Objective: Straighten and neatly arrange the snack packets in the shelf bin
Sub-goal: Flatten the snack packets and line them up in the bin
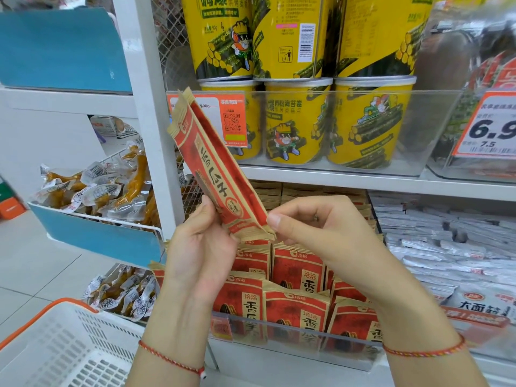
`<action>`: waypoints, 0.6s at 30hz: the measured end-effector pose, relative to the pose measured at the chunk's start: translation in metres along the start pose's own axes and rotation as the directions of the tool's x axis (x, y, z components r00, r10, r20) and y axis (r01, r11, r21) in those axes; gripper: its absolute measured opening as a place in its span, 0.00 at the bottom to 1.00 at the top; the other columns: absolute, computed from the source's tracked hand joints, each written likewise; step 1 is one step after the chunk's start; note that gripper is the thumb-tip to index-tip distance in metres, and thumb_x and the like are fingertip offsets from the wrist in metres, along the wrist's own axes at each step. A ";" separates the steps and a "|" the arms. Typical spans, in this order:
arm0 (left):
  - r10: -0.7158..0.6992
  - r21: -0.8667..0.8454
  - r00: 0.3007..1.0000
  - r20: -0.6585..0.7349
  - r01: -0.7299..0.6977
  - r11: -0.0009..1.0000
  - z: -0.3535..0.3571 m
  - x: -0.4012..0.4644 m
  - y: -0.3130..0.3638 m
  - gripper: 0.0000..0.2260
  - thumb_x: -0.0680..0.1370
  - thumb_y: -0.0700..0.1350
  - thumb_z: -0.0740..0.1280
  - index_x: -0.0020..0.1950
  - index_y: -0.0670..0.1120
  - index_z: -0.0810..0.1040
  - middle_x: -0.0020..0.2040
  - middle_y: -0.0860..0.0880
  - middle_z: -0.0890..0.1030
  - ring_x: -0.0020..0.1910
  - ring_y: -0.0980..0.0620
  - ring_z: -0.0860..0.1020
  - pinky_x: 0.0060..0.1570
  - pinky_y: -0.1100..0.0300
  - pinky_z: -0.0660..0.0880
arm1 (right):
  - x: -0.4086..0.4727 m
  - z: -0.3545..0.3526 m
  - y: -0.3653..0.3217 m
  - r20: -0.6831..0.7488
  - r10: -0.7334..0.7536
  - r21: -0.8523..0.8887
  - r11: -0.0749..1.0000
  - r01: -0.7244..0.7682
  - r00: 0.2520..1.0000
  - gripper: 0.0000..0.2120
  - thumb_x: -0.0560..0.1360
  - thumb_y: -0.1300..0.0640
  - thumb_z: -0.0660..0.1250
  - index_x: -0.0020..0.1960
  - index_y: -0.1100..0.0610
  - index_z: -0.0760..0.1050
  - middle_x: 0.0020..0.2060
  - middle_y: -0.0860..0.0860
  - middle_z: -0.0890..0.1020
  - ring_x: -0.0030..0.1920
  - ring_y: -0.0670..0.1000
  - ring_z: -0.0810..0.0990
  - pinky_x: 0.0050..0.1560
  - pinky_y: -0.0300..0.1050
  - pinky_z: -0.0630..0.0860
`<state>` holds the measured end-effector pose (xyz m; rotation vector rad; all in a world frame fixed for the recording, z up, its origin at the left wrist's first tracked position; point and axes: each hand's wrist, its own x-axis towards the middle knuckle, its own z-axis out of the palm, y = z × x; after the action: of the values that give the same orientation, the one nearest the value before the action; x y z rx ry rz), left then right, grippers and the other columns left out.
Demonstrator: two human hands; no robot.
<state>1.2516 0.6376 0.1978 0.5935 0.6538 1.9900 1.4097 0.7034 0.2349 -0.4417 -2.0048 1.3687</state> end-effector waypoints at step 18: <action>0.088 0.239 0.994 -0.063 -0.071 0.968 0.013 -0.006 -0.002 0.19 0.81 0.47 0.58 0.69 0.40 0.72 0.64 0.39 0.79 0.62 0.42 0.77 0.61 0.45 0.76 | 0.004 0.001 0.006 -0.222 0.028 0.044 0.999 -0.018 0.975 0.07 0.72 0.56 0.71 0.49 0.48 0.81 0.38 0.44 0.86 0.39 0.40 0.83 0.39 0.30 0.75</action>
<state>1.2635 0.6354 0.2053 0.7016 0.9343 2.0309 1.4056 0.7071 0.2300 -0.5748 -1.7905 1.3103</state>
